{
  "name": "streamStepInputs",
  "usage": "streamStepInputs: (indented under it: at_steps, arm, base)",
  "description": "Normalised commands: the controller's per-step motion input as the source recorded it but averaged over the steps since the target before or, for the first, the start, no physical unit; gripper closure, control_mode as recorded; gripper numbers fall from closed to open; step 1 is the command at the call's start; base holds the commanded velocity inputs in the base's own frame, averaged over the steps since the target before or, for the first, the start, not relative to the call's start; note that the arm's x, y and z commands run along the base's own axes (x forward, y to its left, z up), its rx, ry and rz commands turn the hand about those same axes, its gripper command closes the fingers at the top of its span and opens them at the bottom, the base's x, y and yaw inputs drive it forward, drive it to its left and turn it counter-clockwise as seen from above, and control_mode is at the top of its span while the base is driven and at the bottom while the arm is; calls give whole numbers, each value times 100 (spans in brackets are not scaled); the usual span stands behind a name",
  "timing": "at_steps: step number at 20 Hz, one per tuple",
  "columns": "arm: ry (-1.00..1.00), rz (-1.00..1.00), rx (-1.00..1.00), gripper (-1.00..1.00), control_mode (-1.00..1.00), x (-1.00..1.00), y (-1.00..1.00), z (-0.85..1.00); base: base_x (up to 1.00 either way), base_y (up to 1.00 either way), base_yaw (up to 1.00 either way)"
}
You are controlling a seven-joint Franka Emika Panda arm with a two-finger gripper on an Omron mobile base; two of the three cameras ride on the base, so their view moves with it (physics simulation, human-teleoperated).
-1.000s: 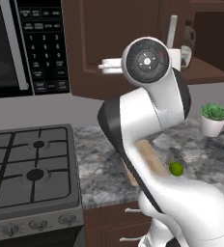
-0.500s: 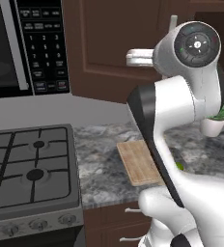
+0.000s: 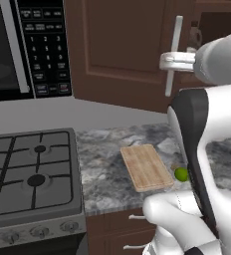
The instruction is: Open the cabinet. Place the bowl and condiment on the counter. Then place the lime and garlic on the cutting board.
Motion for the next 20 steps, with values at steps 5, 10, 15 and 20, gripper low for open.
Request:
streamStepInputs:
  at_steps: [5, 10, 15, 20]
  arm:
    - [0, 7, 5, -100, -100, -4, -40, 0]
    - [-1, 9, 2, -100, -100, 0, -35, 0]
    - [-5, 10, 1, -100, -100, -6, -37, 2]
    - [-3, 7, 5, -100, -100, -1, -39, 0]
  base:
    - [0, 0, 0]
    - [0, 0, 0]
    - [0, 0, 0]
    - [0, 0, 0]
